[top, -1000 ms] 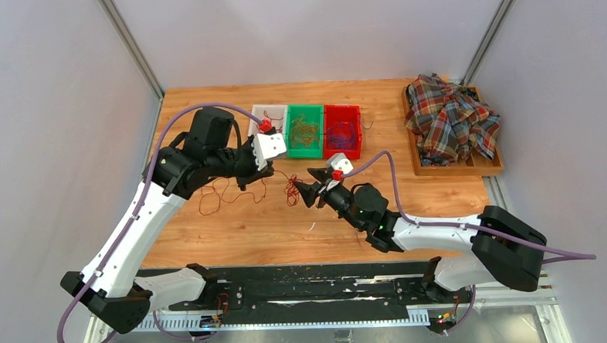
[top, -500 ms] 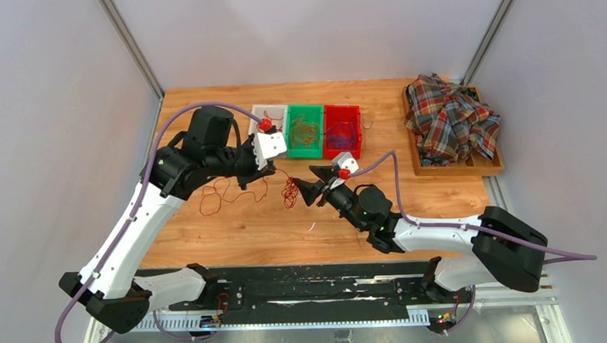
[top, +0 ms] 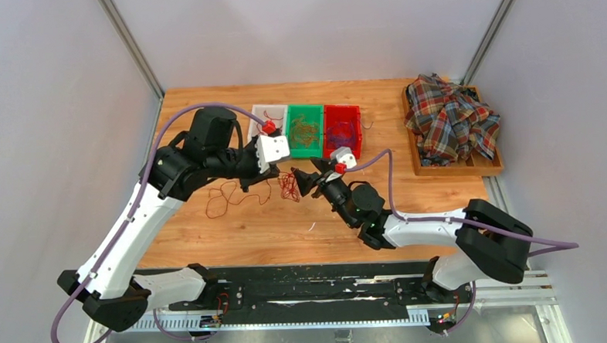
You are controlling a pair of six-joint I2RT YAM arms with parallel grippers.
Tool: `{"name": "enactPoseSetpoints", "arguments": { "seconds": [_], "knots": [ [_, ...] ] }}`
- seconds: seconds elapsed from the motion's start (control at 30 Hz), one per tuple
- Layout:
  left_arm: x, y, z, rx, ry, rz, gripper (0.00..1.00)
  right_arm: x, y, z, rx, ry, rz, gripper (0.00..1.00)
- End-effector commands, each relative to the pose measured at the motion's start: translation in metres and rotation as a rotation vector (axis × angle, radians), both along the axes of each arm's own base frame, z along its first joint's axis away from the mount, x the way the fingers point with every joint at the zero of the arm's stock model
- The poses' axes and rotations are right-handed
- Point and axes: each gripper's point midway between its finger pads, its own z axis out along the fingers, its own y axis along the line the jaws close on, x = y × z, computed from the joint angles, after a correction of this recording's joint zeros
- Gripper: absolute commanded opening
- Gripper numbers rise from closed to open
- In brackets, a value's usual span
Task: Untangle the cables
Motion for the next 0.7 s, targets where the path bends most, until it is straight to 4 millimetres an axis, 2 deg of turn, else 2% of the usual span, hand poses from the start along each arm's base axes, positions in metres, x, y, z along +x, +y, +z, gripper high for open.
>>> {"name": "enactPoseSetpoints", "arguments": {
  "seconds": [0.0,0.17,0.3,0.43,0.53,0.63,0.67],
  "knots": [
    [-0.006,-0.008,0.015,-0.028,-0.01,-0.038,0.01,-0.008,0.022,0.013,0.034,-0.034,0.055,0.62],
    [-0.012,-0.014,0.021,-0.042,0.006,-0.07,0.01,-0.009,0.034,0.006,0.031,-0.04,0.032,0.66],
    [-0.021,-0.018,0.024,-0.044,0.018,-0.109,0.0,-0.006,0.036,0.015,0.089,-0.065,0.02,0.72],
    [-0.025,-0.02,0.028,-0.048,0.021,-0.135,0.01,-0.006,0.046,0.012,0.07,-0.057,0.045,0.71],
    [-0.029,-0.022,0.038,-0.071,0.012,-0.151,0.01,-0.003,0.046,-0.008,0.025,-0.018,0.025,0.69],
    [-0.03,-0.022,0.052,-0.097,-0.016,-0.158,0.01,-0.001,0.041,-0.039,-0.041,0.014,0.001,0.66],
    [-0.029,-0.022,0.057,-0.101,-0.03,-0.152,0.01,0.002,0.033,-0.051,-0.063,0.031,-0.035,0.65]
  ]
}}
